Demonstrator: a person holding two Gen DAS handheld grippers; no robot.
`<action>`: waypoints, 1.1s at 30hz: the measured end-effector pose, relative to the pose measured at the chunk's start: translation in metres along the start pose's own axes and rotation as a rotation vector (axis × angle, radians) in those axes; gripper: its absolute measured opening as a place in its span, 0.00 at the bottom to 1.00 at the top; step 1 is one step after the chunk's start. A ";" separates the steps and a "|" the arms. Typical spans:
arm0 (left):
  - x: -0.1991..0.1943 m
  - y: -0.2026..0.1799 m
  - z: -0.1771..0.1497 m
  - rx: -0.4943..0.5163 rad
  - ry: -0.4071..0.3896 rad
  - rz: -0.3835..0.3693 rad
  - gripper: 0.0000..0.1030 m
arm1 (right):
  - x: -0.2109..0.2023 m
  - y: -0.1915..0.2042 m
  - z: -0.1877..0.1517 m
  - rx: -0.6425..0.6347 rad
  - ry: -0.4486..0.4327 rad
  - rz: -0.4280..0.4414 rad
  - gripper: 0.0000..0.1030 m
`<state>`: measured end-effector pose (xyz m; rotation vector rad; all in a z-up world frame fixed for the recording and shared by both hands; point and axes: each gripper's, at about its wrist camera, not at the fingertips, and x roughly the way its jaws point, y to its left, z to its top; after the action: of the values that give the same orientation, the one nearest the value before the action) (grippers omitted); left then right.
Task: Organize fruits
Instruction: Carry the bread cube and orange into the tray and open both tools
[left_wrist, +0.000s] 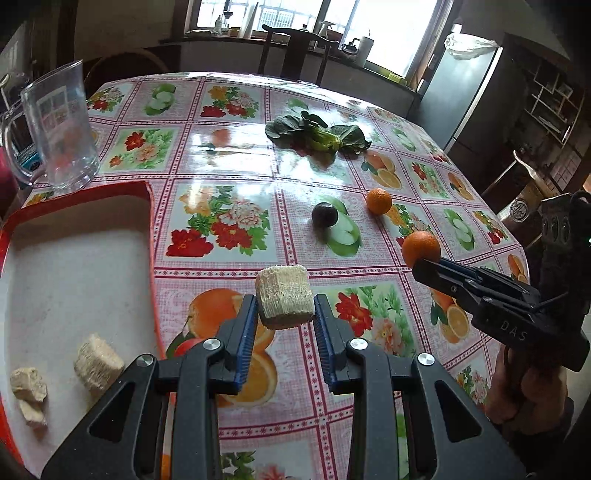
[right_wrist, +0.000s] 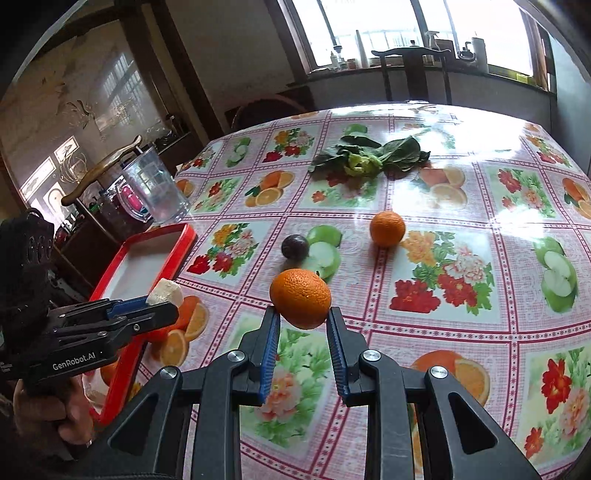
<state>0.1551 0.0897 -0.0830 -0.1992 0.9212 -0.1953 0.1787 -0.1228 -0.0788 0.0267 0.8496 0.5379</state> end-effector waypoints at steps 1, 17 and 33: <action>-0.004 0.006 -0.002 -0.015 -0.004 -0.004 0.27 | 0.000 0.006 0.000 -0.007 0.001 0.006 0.25; -0.063 0.083 -0.031 -0.135 -0.078 0.074 0.27 | 0.013 0.099 0.000 -0.117 0.018 0.109 0.25; -0.088 0.145 -0.038 -0.221 -0.117 0.150 0.27 | 0.058 0.176 0.014 -0.211 0.074 0.168 0.25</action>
<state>0.0846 0.2485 -0.0744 -0.3413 0.8367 0.0576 0.1420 0.0595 -0.0698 -0.1163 0.8635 0.7884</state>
